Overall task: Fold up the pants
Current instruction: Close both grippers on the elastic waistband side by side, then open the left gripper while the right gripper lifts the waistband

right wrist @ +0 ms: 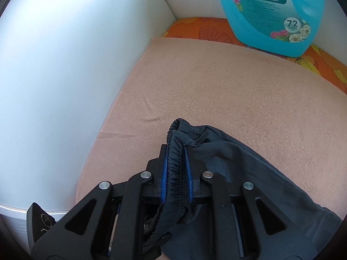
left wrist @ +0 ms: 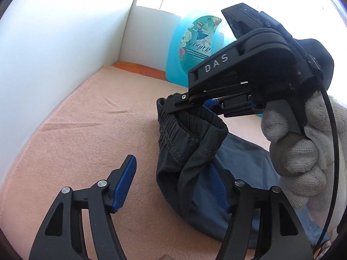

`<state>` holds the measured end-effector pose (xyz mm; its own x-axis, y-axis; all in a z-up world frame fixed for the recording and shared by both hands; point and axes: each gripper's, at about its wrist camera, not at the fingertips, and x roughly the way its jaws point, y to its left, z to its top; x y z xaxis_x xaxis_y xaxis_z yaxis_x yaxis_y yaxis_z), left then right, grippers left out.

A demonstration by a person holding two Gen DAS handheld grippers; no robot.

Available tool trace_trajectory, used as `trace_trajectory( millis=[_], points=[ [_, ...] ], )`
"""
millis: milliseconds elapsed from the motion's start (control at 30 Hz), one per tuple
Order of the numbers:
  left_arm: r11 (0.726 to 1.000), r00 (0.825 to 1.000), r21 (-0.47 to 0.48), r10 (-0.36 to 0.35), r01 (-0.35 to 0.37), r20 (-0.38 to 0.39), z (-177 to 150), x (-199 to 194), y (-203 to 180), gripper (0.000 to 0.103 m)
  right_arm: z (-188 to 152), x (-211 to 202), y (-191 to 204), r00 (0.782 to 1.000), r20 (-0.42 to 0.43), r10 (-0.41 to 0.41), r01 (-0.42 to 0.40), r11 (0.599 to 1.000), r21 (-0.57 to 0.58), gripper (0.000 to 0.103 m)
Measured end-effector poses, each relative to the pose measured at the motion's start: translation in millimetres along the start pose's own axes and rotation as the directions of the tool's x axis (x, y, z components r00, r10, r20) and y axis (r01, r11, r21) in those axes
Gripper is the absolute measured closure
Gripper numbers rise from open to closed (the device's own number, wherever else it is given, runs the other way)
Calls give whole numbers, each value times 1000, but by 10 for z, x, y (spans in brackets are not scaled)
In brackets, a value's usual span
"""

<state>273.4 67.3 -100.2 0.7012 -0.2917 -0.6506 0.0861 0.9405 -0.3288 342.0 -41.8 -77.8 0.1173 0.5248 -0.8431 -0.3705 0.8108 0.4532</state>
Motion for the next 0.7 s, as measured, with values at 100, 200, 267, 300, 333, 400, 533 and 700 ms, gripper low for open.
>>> trace_trajectory(
  millis=[100,200,267,300,333,400,533,700],
  points=[
    [1000,999,-2,-29,29,-13,82,87,39,39,-22,-38,45,1000,9,15,-15,1000,5,88],
    [998,998,22,-61,61,-3,83,72,36,74,-50,-85,44,1000,12,-2,2,1000,-1,88],
    [998,998,39,-59,58,20,83,66,-26,83,-23,-69,52,1000,-2,-22,22,1000,-12,88],
    [997,998,36,-63,62,28,81,55,-24,83,-10,-73,58,999,-7,-32,32,999,-15,85],
    [997,997,37,-65,64,29,72,52,-43,83,9,-63,68,999,-22,-47,47,999,-18,76],
    [997,997,47,-64,61,48,18,-2,-18,84,51,-21,109,996,-42,-76,75,997,-36,59],
    [993,996,102,-63,56,63,-119,-134,-146,85,90,89,283,990,-111,-84,74,993,-92,51],
    [982,994,184,-50,31,99,-211,-240,-303,86,84,252,496,968,-187,-165,133,976,-172,46]
  ],
)
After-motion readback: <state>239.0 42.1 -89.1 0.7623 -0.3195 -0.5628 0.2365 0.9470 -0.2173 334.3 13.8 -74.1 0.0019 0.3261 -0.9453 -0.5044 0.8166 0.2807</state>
